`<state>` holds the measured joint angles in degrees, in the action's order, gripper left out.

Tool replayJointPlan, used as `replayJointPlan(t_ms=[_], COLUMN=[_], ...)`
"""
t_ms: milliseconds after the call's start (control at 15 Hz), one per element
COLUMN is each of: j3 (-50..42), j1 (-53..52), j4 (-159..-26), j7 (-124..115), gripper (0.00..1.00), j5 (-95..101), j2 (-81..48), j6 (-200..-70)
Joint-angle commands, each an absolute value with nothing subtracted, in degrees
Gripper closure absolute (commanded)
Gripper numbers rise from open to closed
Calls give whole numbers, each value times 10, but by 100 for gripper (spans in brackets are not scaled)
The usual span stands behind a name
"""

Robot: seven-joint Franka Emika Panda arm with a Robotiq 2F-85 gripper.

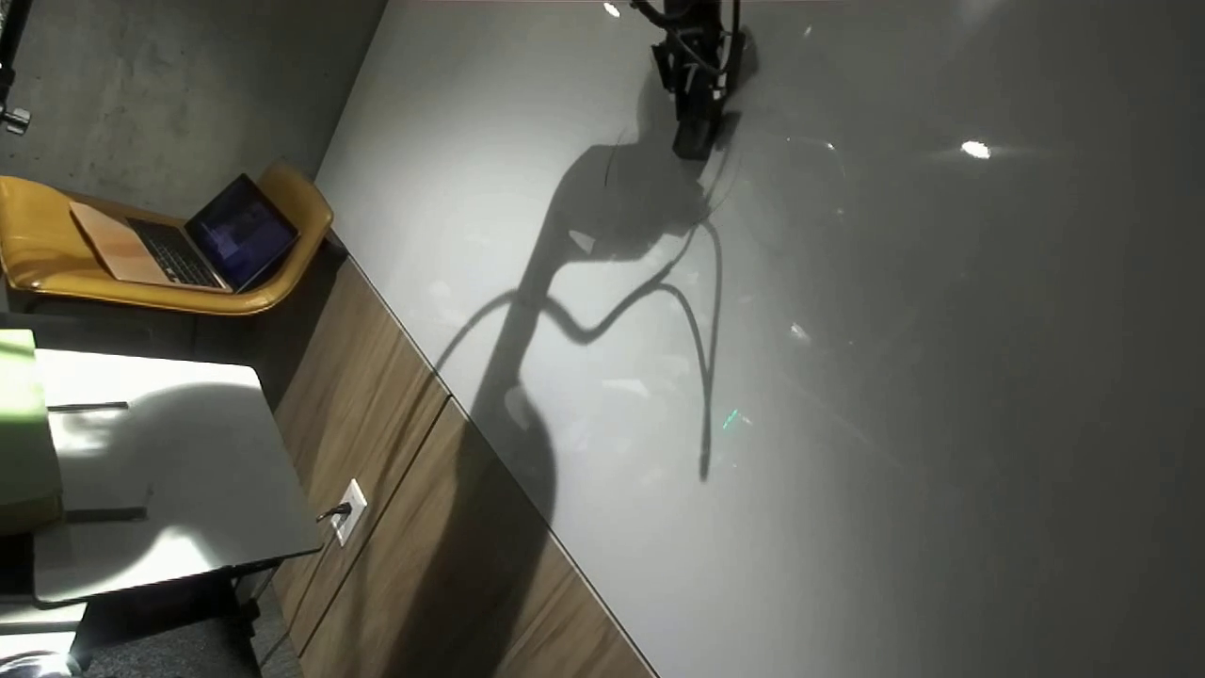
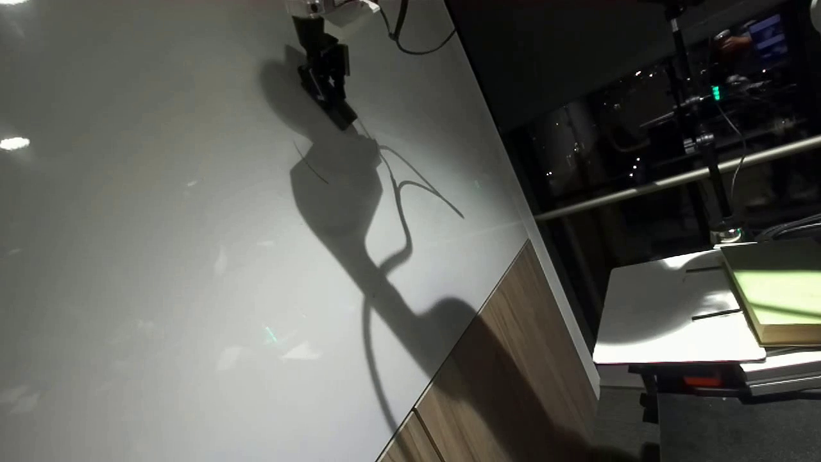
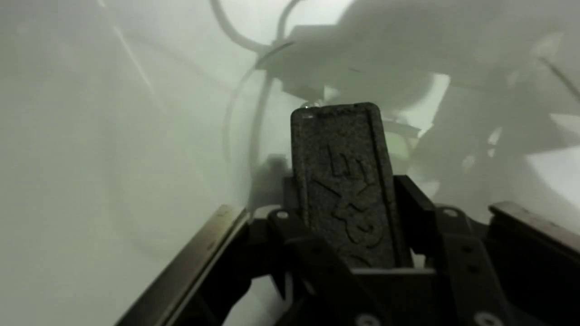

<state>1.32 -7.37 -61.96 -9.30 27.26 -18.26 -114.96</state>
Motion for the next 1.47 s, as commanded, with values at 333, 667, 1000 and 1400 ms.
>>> replayJointPlan(t_ms=[333, 667, 1000, 1400], j3=[-35, -13, 12, 42], j1=[44, 27, -8, -64], j4=[-722, -769, -778, -773], j7=[-83, -119, -147, -175], gripper=[72, 72, 72, 72], j5=[259, 260, 266, 279], j2=[-160, -132, -134, -142], j6=[-1276, -1294, -1290, -1277])
